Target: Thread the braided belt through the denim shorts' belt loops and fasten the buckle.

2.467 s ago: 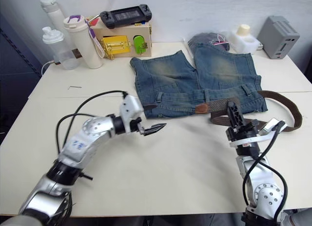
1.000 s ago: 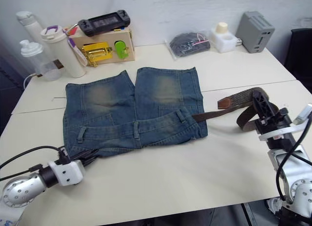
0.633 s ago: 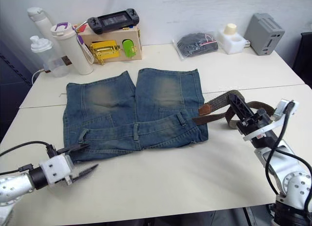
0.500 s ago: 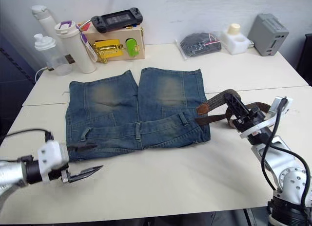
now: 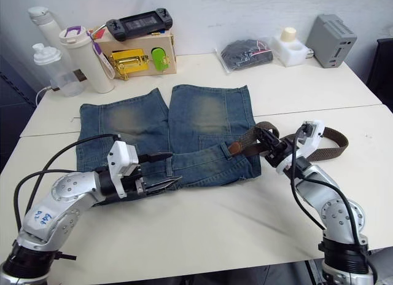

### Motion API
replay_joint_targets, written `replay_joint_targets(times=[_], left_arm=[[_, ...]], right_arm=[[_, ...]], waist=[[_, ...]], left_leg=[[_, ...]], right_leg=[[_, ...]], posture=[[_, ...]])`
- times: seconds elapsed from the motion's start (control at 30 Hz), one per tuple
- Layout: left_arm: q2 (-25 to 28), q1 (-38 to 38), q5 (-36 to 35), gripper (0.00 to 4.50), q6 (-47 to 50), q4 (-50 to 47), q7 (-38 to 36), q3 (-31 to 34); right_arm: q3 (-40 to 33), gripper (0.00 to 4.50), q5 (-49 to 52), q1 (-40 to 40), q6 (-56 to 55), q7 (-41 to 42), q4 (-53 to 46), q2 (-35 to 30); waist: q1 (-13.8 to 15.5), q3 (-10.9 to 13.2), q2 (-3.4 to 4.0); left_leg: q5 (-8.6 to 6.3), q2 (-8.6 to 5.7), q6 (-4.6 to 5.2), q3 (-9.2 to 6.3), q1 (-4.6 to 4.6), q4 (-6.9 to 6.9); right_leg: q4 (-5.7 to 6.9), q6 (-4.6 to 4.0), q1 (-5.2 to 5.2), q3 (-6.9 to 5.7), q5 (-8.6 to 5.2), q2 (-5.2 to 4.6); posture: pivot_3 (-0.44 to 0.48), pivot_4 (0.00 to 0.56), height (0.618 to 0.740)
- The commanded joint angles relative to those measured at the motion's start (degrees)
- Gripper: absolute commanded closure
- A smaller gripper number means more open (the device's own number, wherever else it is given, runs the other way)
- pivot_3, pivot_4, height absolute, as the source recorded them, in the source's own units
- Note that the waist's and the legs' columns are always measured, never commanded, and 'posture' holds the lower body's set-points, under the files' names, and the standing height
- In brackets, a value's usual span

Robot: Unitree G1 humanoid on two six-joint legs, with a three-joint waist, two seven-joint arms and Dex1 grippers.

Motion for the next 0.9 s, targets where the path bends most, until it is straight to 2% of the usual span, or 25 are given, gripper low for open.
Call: replay_joint_targets(times=[0.03,0.5,0.67,0.8,0.9], left_arm=[[-1.26,-0.48,2.10,0.70,-1.35,-0.30,-0.15,-0.59],[-3.26,-1.18,4.01,0.70,-1.49,0.10,-1.41,0.48],[-3.71,-2.86,5.25,0.70,-2.60,1.00,-2.09,-0.13],[-3.84,-5.59,8.69,0.70,-5.69,3.62,-3.81,-2.60],[-4.19,-8.58,14.77,0.70,-11.78,8.32,-5.87,-6.99]], right_arm=[[0.21,4.50,-3.17,-0.74,-0.86,1.72,-1.77,0.58],[3.03,4.50,-15.06,-0.70,-2.22,6.56,-5.09,2.35],[7.05,4.50,-20.45,-0.08,-0.60,7.90,-7.00,1.69],[11.04,4.50,-23.69,0.28,1.22,7.28,-7.54,3.12],[12.72,4.50,-22.69,0.09,5.95,4.58,-6.76,5.27]], waist=[[-0.02,0.00,0.00],[-0.26,0.00,-0.02],[-0.62,-0.01,-0.03],[-0.69,-0.02,-0.06],[-0.68,-0.03,-0.08]], left_leg=[[0.00,0.00,0.00,0.01,0.00,0.00],[0.00,-0.01,0.00,0.02,0.00,0.02],[0.00,0.00,-0.01,0.01,0.00,0.01],[-0.01,0.00,-0.01,0.00,0.00,-0.02],[-0.01,0.00,-0.02,0.02,0.00,0.01]], right_leg=[[0.01,0.00,0.00,0.01,0.00,0.00],[0.07,0.00,-0.05,0.03,0.00,0.00],[0.09,0.00,-0.07,0.03,0.00,0.00],[0.11,0.00,-0.09,0.02,0.00,0.00],[0.12,0.00,-0.09,0.02,0.00,-0.01]], posture=[[0.000,0.150,0.645],[0.000,0.150,0.645],[0.000,0.150,0.645],[0.000,0.150,0.645],[0.000,0.150,0.645]])
